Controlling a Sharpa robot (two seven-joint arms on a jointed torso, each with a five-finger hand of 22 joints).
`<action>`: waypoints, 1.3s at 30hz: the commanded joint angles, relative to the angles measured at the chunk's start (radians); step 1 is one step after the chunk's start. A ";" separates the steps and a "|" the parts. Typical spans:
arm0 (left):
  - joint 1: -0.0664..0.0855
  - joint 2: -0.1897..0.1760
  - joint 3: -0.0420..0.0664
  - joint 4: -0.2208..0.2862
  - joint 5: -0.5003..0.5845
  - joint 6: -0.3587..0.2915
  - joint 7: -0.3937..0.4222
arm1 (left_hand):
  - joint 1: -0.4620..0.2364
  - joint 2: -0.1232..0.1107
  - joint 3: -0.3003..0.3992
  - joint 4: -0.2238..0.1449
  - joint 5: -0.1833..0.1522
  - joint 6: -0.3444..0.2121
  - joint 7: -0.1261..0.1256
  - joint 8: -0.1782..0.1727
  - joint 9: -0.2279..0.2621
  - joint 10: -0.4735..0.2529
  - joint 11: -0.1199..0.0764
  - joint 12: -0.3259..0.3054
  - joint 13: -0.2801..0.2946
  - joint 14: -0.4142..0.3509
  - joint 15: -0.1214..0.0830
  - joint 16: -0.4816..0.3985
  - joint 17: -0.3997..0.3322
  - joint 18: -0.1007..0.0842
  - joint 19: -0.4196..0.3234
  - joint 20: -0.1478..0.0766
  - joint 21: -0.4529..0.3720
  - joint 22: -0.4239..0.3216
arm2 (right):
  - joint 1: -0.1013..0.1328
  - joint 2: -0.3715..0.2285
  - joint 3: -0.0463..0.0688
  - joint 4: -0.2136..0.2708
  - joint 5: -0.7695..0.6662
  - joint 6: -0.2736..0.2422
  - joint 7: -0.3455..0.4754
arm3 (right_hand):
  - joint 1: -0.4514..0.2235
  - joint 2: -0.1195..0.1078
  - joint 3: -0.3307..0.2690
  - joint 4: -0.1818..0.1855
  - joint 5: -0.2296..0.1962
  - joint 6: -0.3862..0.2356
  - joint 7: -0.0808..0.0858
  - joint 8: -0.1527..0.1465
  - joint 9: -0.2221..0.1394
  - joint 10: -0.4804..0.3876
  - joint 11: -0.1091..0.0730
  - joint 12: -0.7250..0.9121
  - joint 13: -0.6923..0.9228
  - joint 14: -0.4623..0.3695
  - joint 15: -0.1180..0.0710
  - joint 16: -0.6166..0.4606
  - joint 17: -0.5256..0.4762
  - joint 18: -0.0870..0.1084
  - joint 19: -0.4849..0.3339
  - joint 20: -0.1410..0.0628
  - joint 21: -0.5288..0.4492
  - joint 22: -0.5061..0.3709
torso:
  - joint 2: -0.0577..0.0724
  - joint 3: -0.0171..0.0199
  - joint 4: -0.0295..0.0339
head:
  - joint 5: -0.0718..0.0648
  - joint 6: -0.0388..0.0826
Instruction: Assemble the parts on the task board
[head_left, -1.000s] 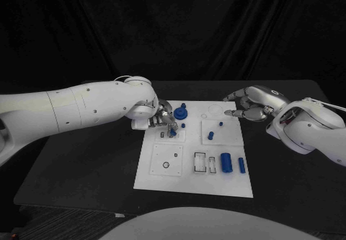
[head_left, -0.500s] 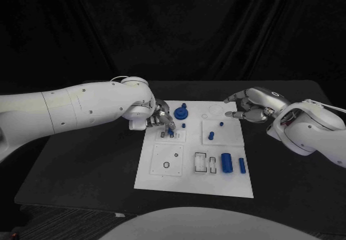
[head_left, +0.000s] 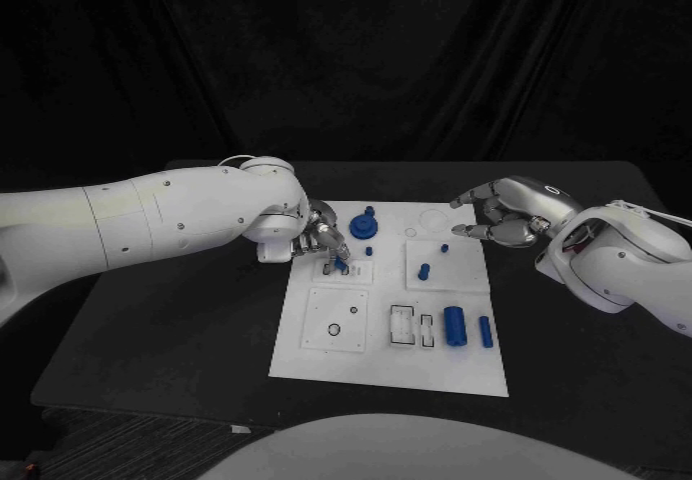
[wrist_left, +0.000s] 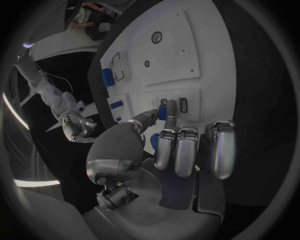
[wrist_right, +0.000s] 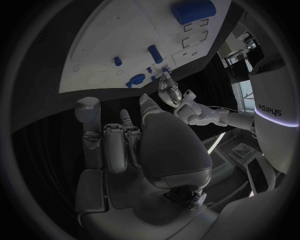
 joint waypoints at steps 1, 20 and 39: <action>-0.008 0.000 0.001 0.002 0.002 -0.016 0.008 | 0.000 0.007 0.008 -0.001 0.003 0.002 -0.007 -0.003 0.002 0.102 -0.002 0.003 0.263 0.104 -0.007 0.003 0.263 -0.004 -0.001 0.001 -0.004 0.151 | -0.003 0.002 0.000 -0.001 -0.001 0.010 -0.014 | 0.006 0.008 0.001 -0.007 0.006 0.007 -0.001 -0.001 -0.001 0.008 0.003 -0.002 0.187 0.062 0.001 -0.004 0.185 0.003 -0.007 0.003 -0.006 0.094 | 0.000 0.0001 -0.0004 | 0.000 0.000; -0.025 -0.009 0.001 0.011 0.002 -0.024 0.010 | -0.001 0.009 0.012 -0.001 0.003 0.004 -0.007 -0.003 0.004 0.102 -0.002 0.003 0.263 0.104 -0.007 0.003 0.263 -0.004 -0.003 0.001 -0.005 0.150 | -0.005 0.001 0.000 -0.005 -0.001 0.018 -0.018 | 0.006 0.008 0.001 -0.007 0.006 0.007 -0.001 -0.001 -0.001 0.008 0.003 -0.002 0.187 0.062 0.001 -0.004 0.185 0.003 -0.007 0.003 -0.006 0.094 | 0.000 -0.0002 -0.0008 | 0.003 0.000; -0.026 -0.007 0.001 0.009 0.002 -0.012 0.013 | -0.075 -0.012 -0.068 0.084 -0.245 0.014 0.003 -0.047 0.004 0.102 0.008 0.003 0.263 0.104 0.001 0.003 0.263 -0.002 -0.009 0.009 -0.016 0.148 | -0.007 0.004 0.000 -0.009 -0.001 0.032 -0.023 | 0.006 0.009 0.001 -0.008 0.007 0.007 -0.001 -0.002 -0.001 0.007 0.003 -0.003 0.186 0.062 0.001 -0.004 0.184 0.003 -0.008 0.003 -0.008 0.093 | 0.000 0.0001 -0.0006 | 0.006 0.000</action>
